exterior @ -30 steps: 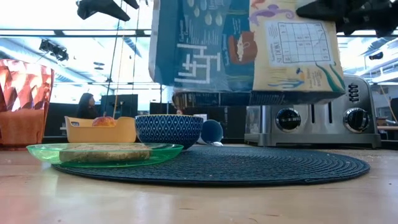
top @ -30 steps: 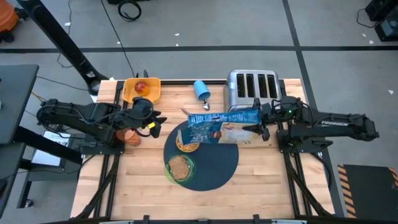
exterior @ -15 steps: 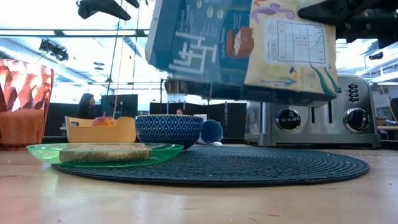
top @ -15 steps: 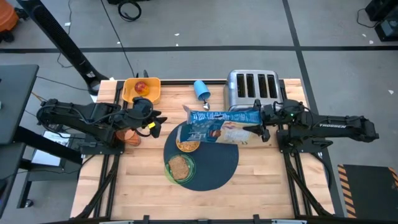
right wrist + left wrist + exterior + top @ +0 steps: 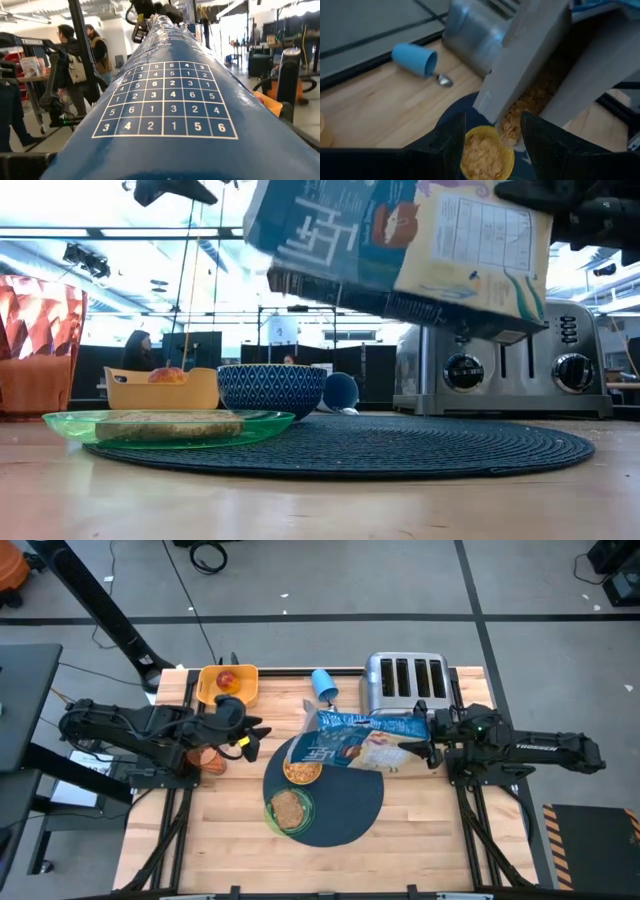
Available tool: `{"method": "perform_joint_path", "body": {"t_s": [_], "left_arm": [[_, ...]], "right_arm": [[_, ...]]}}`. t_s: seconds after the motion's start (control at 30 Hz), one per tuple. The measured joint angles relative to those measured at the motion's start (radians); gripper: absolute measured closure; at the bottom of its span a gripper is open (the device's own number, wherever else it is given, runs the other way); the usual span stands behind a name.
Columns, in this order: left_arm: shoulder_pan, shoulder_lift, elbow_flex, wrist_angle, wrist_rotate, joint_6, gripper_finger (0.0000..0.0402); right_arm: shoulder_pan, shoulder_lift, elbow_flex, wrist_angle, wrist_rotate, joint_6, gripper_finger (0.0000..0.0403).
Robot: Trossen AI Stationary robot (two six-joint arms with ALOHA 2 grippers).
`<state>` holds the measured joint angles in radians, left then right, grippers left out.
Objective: Arrange a breakfast setting
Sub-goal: Pour the cereal in the yellow bowl on the dark blue table mat
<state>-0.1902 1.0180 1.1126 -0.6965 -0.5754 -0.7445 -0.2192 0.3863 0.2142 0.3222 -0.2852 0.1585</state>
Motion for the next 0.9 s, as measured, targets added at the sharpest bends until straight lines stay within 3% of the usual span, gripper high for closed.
{"method": "perform_joint_path", "body": {"t_s": [0.47,0.73,0.9], "left_arm": [[0.0,-0.037,0.0,0.242,0.001,0.228,0.0205],[0.0,-0.065,0.0,0.487,0.001,0.41,0.0205],[0.001,-0.052,0.0,0.561,0.0,0.443,0.0205]], "right_arm": [[0.0,-0.067,0.001,0.16,0.015,0.068,0.0131],[0.0,-0.065,0.001,0.361,0.061,0.096,0.0131],[0.0,-0.063,0.002,0.522,0.116,0.101,0.0131]]}}
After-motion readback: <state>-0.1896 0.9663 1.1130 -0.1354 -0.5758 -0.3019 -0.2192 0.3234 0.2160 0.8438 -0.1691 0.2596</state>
